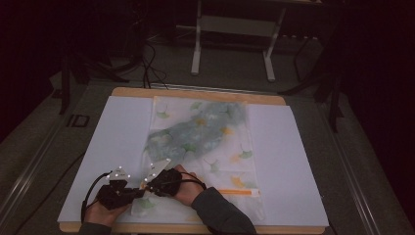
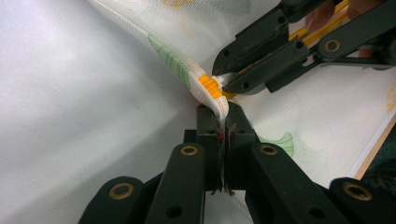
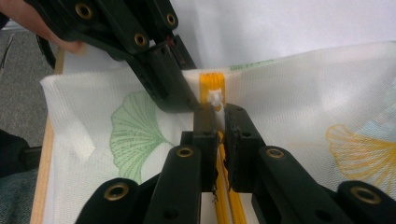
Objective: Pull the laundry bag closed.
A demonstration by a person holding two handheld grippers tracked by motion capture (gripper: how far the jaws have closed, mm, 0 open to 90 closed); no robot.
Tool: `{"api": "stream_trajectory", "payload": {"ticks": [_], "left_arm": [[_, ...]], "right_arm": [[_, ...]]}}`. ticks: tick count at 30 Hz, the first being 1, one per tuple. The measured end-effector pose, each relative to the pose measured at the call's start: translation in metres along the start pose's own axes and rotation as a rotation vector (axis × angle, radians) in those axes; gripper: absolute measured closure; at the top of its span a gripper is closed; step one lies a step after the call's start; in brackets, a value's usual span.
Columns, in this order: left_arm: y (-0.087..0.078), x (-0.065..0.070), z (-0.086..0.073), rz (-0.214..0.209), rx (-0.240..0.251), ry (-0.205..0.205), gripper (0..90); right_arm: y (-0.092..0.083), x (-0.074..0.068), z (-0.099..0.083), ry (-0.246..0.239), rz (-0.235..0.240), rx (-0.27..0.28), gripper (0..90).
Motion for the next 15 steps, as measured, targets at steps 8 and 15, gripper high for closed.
{"api": "stream_trajectory", "payload": {"ticks": [8, 15], "left_arm": [[-0.0006, -0.0001, 0.0, -0.001, -0.002, 0.012, 87.7], [-0.002, -0.0003, 0.0005, 0.003, 0.006, 0.016, 87.9]], "right_arm": [[0.0024, -0.0002, -0.0033, -0.003, -0.002, -0.014, 84.1], [0.0044, -0.0009, -0.0042, -0.015, -0.012, -0.027, 84.2]]}}
Point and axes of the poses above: each handheld gripper's, and its own axes: y roughly forward along the jaws, z roughly out of its top, x roughly to its right, the point moved 4 cm from there along y, roughly forward along the jaws, and after that the axes turned 12 degrees about y, right-handed, at the moved point
